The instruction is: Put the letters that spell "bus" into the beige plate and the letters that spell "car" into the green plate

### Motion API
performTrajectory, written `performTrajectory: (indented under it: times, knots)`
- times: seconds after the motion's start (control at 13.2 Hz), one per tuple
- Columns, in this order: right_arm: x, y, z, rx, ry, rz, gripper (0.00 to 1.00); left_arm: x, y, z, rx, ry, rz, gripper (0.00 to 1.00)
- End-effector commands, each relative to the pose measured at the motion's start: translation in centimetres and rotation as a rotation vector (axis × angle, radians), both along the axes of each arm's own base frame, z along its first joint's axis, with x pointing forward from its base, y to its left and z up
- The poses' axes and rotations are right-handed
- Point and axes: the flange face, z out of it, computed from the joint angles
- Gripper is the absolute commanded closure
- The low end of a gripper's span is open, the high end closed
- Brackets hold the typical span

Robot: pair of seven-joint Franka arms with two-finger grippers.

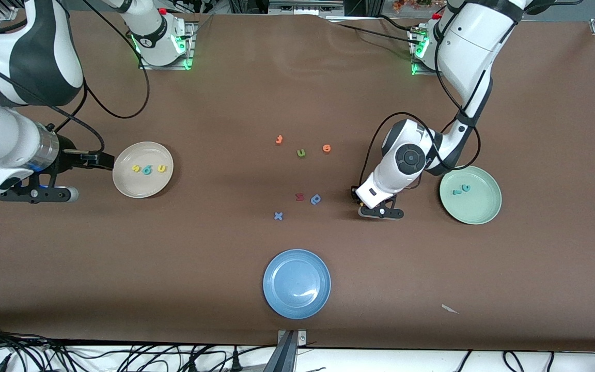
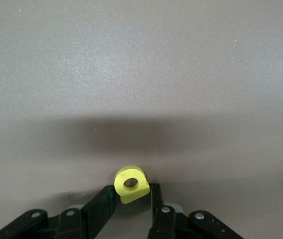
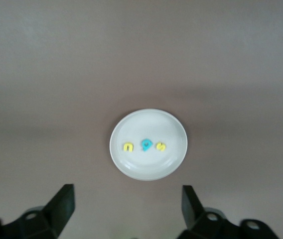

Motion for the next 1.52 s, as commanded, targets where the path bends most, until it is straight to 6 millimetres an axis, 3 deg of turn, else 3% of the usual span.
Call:
performTrajectory:
  times: [0.0, 0.23, 0.61, 0.68, 0.76, 0.84, 0.91, 1.22, 1.44]
  knots:
    - [-1.8, -0.6, 0.4, 0.019, -0.035, 0.092, 0.01, 0.8, 0.3, -0.4, 0.006, -0.015, 0.003, 0.72]
    - [-1.7, -0.7, 0.6, 0.010, -0.047, 0.089, 0.01, 1.1, 0.4, 0.3, 0.004, -0.025, 0.003, 0.84]
    - [-1.2, -1.2, 0.8, -0.006, -0.085, 0.114, 0.01, 1.5, 0.9, 1.4, 0.006, -0.035, 0.011, 0.85]
    - [-1.1, -1.2, 0.8, -0.004, -0.087, 0.114, 0.01, 1.5, 0.9, 1.4, 0.006, -0.035, 0.012, 0.78]
    - [-1.3, -1.0, 0.9, -0.004, -0.085, 0.118, 0.01, 1.5, 0.9, 1.5, 0.004, -0.035, 0.015, 0.58]
    - [-1.4, -1.0, 0.8, -0.004, -0.075, 0.117, 0.01, 1.7, 0.9, 1.8, 0.003, -0.042, 0.012, 0.45]
    - [-1.4, -1.0, 0.8, -0.004, -0.075, 0.117, 0.01, 2.2, 1.3, 2.7, 0.003, -0.063, 0.016, 0.09]
    - [-1.6, -1.3, 0.7, -0.006, -0.055, 0.111, 0.01, 6.8, 1.0, 7.6, -0.050, -0.181, 0.041, 0.11]
    - [-1.6, -1.1, 0.7, -0.005, -0.054, 0.114, 0.01, 10.0, 0.7, 7.7, -0.061, -0.233, 0.050, 0.16]
